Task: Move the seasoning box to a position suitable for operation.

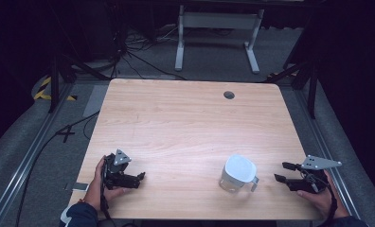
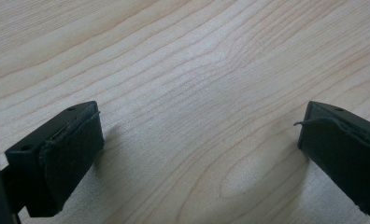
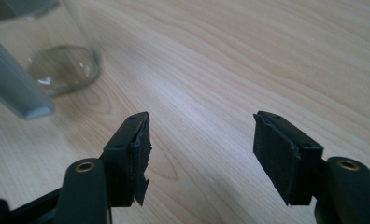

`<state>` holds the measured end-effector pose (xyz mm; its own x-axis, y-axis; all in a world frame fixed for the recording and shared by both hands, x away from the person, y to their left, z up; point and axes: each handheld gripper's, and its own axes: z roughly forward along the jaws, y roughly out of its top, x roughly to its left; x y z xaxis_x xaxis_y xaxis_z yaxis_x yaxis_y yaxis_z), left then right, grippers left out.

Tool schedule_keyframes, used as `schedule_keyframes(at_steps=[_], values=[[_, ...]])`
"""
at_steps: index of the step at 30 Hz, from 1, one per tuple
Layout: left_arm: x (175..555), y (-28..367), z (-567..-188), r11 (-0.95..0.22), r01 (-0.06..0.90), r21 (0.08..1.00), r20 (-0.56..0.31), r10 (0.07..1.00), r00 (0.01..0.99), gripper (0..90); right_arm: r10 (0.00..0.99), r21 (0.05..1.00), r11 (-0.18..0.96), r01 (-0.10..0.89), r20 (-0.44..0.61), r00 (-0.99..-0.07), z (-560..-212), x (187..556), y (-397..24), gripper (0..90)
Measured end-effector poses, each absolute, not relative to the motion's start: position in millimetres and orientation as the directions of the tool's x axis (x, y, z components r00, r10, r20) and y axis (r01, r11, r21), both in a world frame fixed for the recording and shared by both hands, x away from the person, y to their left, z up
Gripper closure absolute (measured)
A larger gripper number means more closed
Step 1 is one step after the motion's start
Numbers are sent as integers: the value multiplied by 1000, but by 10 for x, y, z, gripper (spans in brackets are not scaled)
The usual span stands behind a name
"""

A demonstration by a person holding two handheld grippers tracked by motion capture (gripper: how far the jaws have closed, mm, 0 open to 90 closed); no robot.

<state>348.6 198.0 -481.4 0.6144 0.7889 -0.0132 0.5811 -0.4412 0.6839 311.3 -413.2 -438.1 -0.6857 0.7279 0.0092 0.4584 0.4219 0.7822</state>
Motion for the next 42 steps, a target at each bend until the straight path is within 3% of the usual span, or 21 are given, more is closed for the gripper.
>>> schedule_keyframes(at_steps=[25,42], values=[[3488,2017,-4823,-462,556,691,-11,762,647,3,725,871,349,345,-18,-689,-3924,2940,-4038,608],[3468,2007,-4822,-446,573,687,-23,776,630,3,604,850,456,264,-78,-793,-3717,2944,-3355,884]])
